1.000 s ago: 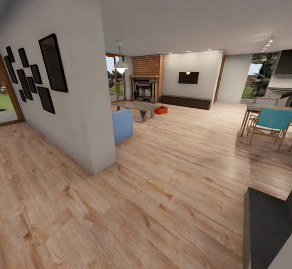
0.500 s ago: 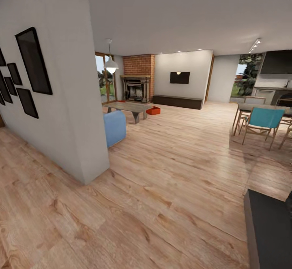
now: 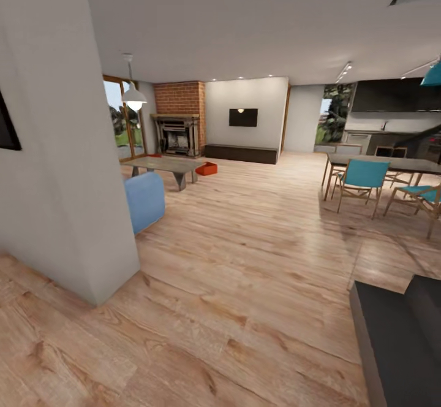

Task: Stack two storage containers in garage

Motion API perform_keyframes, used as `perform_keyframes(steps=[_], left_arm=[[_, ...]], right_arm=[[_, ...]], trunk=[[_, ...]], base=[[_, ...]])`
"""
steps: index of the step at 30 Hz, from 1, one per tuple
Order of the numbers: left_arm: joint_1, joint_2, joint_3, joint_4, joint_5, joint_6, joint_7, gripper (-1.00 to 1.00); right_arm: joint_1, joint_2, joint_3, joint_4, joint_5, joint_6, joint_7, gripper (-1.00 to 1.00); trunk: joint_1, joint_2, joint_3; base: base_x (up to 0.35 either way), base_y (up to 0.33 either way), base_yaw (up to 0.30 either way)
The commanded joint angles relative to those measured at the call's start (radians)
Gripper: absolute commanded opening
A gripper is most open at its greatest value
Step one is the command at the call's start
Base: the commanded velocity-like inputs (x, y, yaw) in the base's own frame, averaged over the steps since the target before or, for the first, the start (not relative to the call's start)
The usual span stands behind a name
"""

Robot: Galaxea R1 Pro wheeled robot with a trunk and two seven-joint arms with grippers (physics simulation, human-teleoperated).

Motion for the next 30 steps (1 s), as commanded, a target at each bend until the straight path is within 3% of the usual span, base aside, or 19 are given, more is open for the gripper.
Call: perform_keyframes(steps=[1,23,30], left_arm=[[0.0,0.0,0.0,-0.001,0.006,0.001,0.001,1.0],[0.0,0.001,0.0,0.0,0.006,0.001,0.001,1.0],[0.0,0.001,0.0,0.0,0.006,0.001,0.001,1.0]], right_arm=[[-0.001,0.0,0.009,0.002,-0.01,-0.004,-0.001,1.0],[-0.001,0.0,0.01,0.002,-0.01,-0.005,0.0,1.0],[-0.001,0.0,0.009,0.002,-0.007,-0.004,0.0,1.0]], trunk=[[0.001,0.0,-0.001],[0.001,0.0,-0.001],[0.001,0.0,-0.001]], base=[[0.321,0.172,-0.293],[0.321,0.063,-0.293],[0.322,0.0,-0.096]])
